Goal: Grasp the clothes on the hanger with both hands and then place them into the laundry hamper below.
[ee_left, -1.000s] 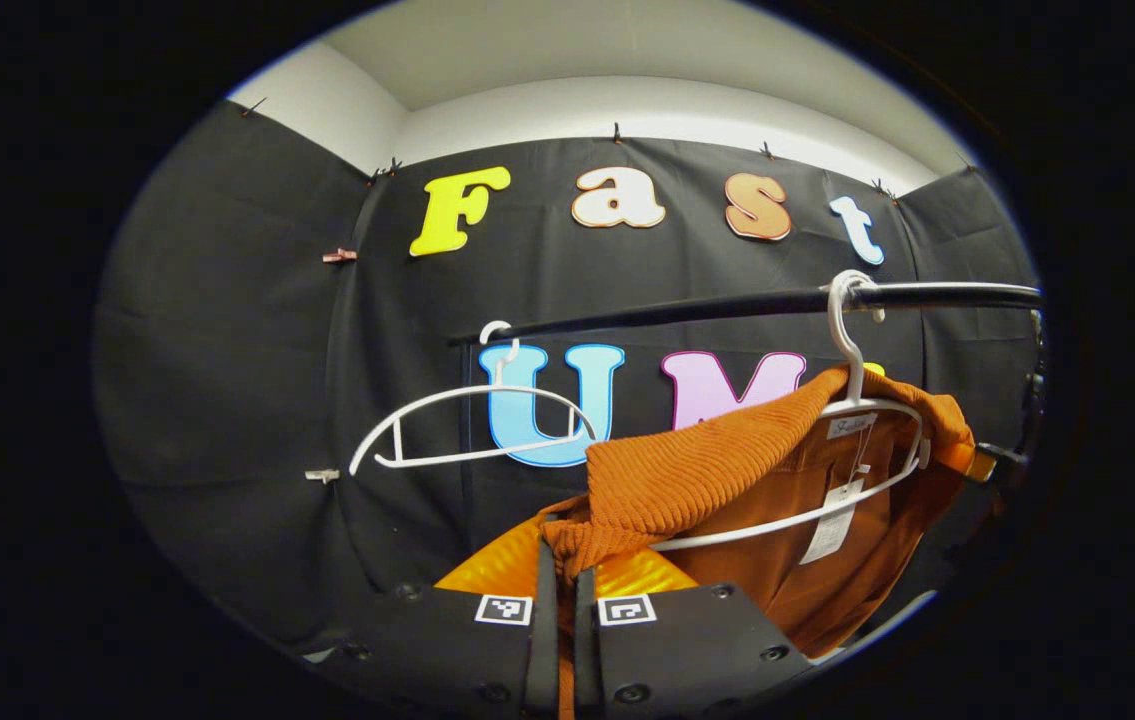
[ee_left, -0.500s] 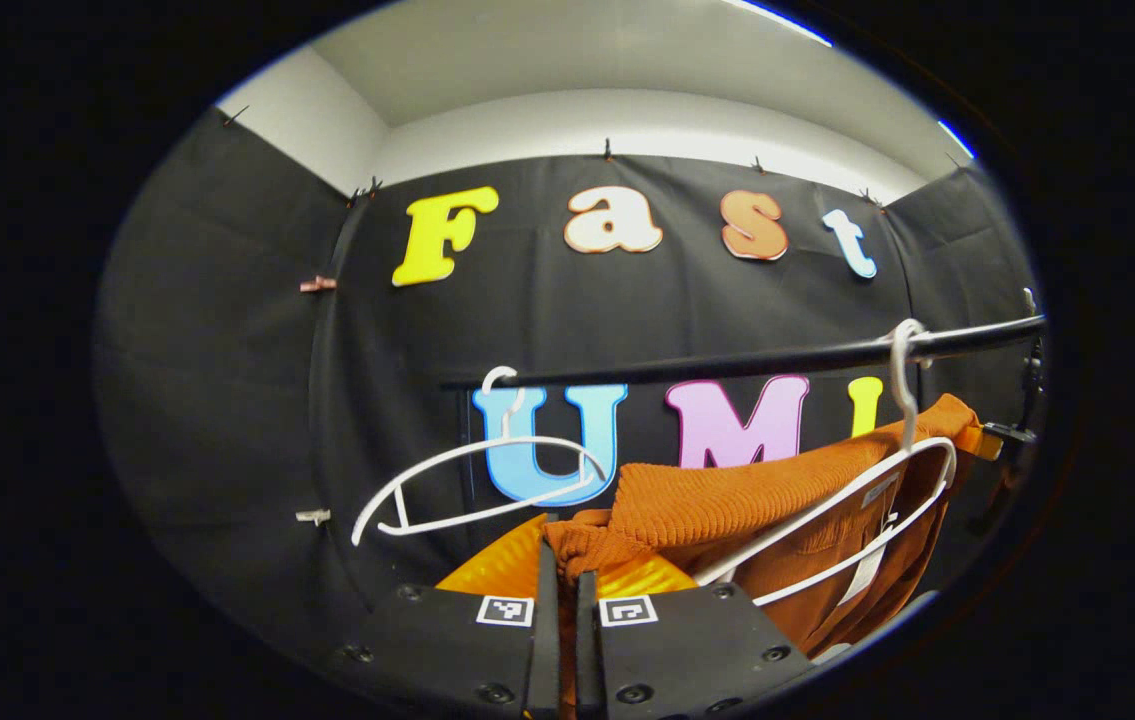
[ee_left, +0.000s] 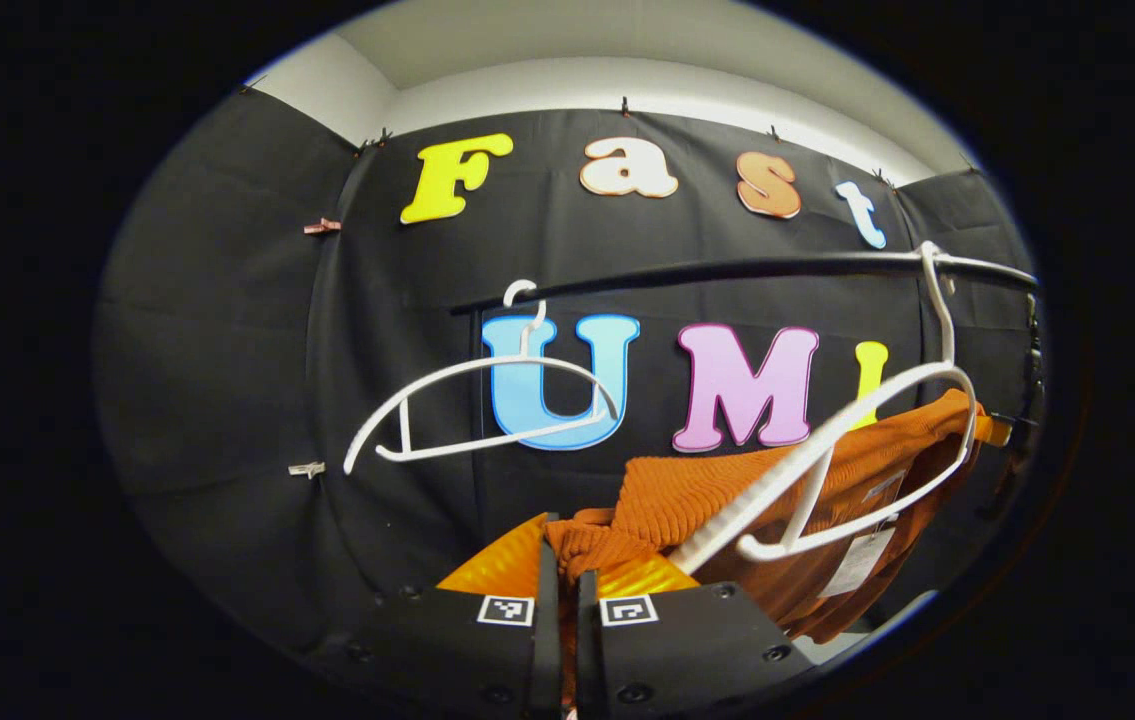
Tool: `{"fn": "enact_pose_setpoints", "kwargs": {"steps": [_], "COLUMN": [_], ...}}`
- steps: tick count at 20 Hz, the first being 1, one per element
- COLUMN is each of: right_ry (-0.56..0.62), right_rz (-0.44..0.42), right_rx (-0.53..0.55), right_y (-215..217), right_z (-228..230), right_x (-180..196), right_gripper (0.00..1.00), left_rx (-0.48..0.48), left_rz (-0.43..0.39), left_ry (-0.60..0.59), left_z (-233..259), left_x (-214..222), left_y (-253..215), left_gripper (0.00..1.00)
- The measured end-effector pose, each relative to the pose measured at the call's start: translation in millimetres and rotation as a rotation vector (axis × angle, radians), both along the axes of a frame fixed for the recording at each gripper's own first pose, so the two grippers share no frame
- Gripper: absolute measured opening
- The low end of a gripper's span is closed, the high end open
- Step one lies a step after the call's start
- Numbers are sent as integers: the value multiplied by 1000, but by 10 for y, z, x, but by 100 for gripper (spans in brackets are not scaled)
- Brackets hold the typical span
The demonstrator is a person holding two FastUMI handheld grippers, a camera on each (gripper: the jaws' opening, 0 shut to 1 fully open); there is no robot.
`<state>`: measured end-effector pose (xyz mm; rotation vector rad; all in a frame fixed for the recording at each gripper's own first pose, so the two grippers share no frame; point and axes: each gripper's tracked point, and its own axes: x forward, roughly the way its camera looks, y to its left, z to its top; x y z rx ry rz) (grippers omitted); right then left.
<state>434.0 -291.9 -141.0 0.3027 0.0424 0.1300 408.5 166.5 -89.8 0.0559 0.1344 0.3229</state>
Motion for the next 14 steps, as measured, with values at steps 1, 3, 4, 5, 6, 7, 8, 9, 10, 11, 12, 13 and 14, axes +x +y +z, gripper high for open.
{"fn": "enact_pose_setpoints", "kwargs": {"steps": [1, 3, 4, 5, 6, 7, 8, 9, 10, 11, 12, 13, 14], "right_ry": [9, 29, 56, 95, 129, 161, 190, 220, 255, 284, 311, 339, 369], "right_rz": [4, -18, -37, -56, -71, -78, -84, -93, -101, -104, -101, -90, -73], "right_rx": [2, -32, -56, -92, -114, -115, -100, -90, -100, -119, -125, -106, -74], "right_y": [29, -28, -58, -105, -132, -134, -109, -92, -93, -75, -28, 42, 153], "right_z": [-48, -229, -320, -487, -645, -789, -905, -1029, -1128, -1231, -1308, -1393, -1491], "right_x": [3, 14, -4, -24, -57, -100, -125, -199, -306, -395, -473, -551, -649], "right_gripper": [15, 15, 15, 16, 15, 15, 15, 16, 16, 16, 16, 16, 16], "left_rx": [-45, -98, -102, -98, -93, -97, -118, -148, -176, -195, -206, -213, -223], "left_rz": [-11, -12, -16, -18, -18, -16, -12, -13, -12, -14, -17, -20, -27], "left_ry": [9, 42, 65, 86, 109, 128, 140, 146, 149, 156, 167, 182, 199], "left_z": [-97, -333, -465, -561, -655, -728, -807, -858, -886, -902, -942, -992, -1078], "left_x": [11, 5, -32, -62, -73, -93, -122, -155, -186, -205, -232, -268, -314], "left_y": [-11, -70, -130, -193, -251, -299, -346, -397, -451, -510, -573, -637, -706], "left_gripper": [10, 10, 10, 10, 10, 10, 10, 10, 10, 10, 10, 10, 10]}}
